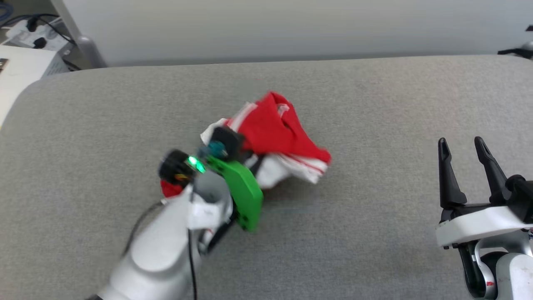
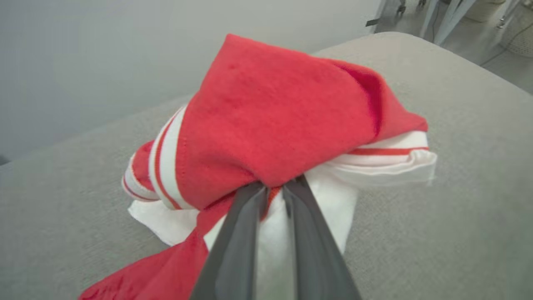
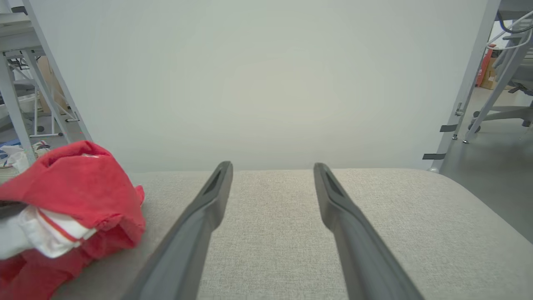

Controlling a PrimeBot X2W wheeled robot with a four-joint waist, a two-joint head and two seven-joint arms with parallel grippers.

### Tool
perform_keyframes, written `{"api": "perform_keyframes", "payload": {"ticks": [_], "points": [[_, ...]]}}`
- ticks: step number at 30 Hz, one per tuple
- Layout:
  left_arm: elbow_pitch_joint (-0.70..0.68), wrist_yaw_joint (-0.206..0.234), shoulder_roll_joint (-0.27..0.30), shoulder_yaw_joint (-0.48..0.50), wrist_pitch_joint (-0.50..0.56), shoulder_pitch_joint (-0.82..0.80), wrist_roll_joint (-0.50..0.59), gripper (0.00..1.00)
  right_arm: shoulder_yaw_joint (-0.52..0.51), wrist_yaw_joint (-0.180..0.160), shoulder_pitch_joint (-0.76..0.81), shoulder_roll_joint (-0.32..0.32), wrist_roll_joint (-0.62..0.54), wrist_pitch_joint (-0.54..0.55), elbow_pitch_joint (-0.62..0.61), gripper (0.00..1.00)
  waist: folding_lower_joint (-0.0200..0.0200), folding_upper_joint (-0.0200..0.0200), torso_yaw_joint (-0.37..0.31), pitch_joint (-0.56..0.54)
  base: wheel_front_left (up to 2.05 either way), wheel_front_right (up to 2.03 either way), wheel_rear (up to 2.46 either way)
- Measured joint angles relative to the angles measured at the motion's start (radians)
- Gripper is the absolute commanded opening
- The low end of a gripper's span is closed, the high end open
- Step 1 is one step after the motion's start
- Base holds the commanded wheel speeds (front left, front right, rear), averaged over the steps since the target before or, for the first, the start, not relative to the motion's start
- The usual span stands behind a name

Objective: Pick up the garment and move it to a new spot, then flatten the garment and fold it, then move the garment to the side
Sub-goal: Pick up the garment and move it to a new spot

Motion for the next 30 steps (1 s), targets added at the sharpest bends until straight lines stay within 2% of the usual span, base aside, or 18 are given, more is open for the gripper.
{"api": "perform_keyframes", "payload": {"ticks": [4,10,11,12,14,15,16,20,26,30], "points": [[0.008,-0.017,-0.024,-0.079,0.031,0.083,0.007,0.00,0.011,0.000,0.004,0.000,0.012,0.007,-0.009,1.00,0.0000,0.0000,-0.022,0.032,0.00,0.00,0.00],[0.019,-0.023,-0.042,-0.103,0.011,0.158,-0.007,0.02,0.018,0.000,0.003,0.000,0.022,-0.001,-0.001,1.00,0.0000,0.0000,-0.030,0.080,0.00,0.00,0.00],[0.018,-0.025,-0.045,-0.108,0.010,0.159,-0.007,0.25,0.018,0.000,0.003,0.000,0.023,-0.003,0.002,1.00,0.0000,0.0000,-0.026,0.086,0.00,0.00,0.00],[0.017,-0.025,-0.047,-0.109,0.000,0.159,-0.007,0.41,0.022,0.000,0.001,0.000,0.023,-0.003,0.005,1.00,0.0000,0.0000,-0.021,0.089,0.00,0.00,0.00],[0.015,-0.030,-0.047,-0.106,-0.020,0.159,-0.008,0.44,0.029,0.000,-0.001,0.000,0.023,-0.003,0.012,1.00,0.0000,0.0000,-0.011,0.091,0.00,0.00,0.00],[0.012,-0.032,-0.046,-0.106,-0.025,0.159,-0.010,0.81,0.032,0.000,-0.002,0.001,0.023,-0.003,0.016,1.00,0.0000,0.0000,-0.006,0.089,0.00,0.00,0.00],[0.009,-0.032,-0.046,-0.106,-0.031,0.159,-0.012,1.00,0.035,0.000,-0.002,0.001,0.022,-0.003,0.019,1.00,0.0001,0.0000,-0.002,0.086,0.00,0.00,0.00],[-0.023,-0.030,-0.043,-0.088,-0.080,0.159,-0.012,1.00,0.046,0.000,-0.003,0.001,0.018,-0.003,0.027,1.00,0.0001,0.0000,0.010,0.059,0.00,0.00,0.00],[-0.105,0.021,-0.032,-0.031,-0.193,0.173,-0.012,1.00,0.052,0.000,0.000,0.001,0.013,0.000,0.031,1.00,0.0000,0.0000,0.029,0.012,0.00,0.00,0.00],[-0.150,0.071,-0.005,0.019,-0.264,0.200,-0.011,1.00,0.051,0.000,0.006,0.001,0.013,0.008,0.032,1.00,0.0000,0.0000,0.044,-0.017,0.00,0.00,0.00]]}}
